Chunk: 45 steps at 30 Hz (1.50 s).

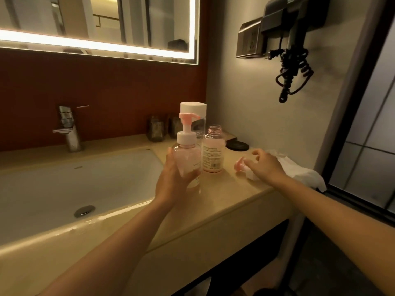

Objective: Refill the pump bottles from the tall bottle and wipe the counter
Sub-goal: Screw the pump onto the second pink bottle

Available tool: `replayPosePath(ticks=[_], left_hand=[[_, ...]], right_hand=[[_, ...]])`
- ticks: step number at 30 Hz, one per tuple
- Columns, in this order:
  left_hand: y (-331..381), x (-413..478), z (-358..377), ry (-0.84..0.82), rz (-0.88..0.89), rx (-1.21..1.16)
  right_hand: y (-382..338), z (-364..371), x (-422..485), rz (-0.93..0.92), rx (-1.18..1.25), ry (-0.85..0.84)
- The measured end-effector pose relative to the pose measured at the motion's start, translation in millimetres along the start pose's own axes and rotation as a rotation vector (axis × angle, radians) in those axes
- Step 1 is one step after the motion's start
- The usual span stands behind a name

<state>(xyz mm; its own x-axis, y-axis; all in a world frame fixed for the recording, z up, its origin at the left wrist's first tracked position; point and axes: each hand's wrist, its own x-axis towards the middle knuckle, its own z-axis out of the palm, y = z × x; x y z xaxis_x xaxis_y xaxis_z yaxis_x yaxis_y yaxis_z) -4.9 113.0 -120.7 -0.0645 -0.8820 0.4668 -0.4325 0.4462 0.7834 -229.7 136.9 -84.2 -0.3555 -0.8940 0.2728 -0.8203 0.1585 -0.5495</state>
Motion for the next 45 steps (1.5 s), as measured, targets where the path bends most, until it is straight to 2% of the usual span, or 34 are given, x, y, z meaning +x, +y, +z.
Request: replayPosePath(ticks=[6,11,13,16,18,20,22,24,29,32,37,42,45], left_hand=[[-12,22,17,0.037,-0.05,0.079],[-18,50,30,0.041,-0.169,0.147],[-20,61,33,0.05,-0.208,0.236],[-14,69,34,0.178,-0.226,0.375],[-7,68,36,0.313,-0.158,0.346],[1,64,41,0.363,-0.007,0.24],[11,60,49,0.292,0.131,0.15],[21,62,56,0.223,0.177,0.102],[32,81,73,0.099,0.161,0.16],[37,89,82,-0.002,0.058,0.117],[40,83,90,0.071,0.046,0.157],[40,56,85,0.086,0.068,0.075],[34,36,70,0.09,0.092,0.003]], right_hand=[[16,11,14,-0.088,-0.276,-0.138],[17,12,29,-0.044,-0.187,-0.153],[16,11,35,-0.004,-0.046,-0.149],[9,4,39,0.081,0.401,-0.187],[1,-3,41,0.093,0.571,-0.199],[-8,-9,42,0.085,0.675,-0.163],[-17,-13,44,0.07,0.733,-0.118],[-22,-14,45,0.061,0.755,-0.086],[-19,-17,41,0.088,0.802,-0.053],[-13,-24,37,0.127,0.839,-0.04],[-6,-32,26,0.142,0.833,-0.042],[-19,-40,16,0.179,1.01,-0.047],[-39,-45,9,0.139,1.113,-0.023]])
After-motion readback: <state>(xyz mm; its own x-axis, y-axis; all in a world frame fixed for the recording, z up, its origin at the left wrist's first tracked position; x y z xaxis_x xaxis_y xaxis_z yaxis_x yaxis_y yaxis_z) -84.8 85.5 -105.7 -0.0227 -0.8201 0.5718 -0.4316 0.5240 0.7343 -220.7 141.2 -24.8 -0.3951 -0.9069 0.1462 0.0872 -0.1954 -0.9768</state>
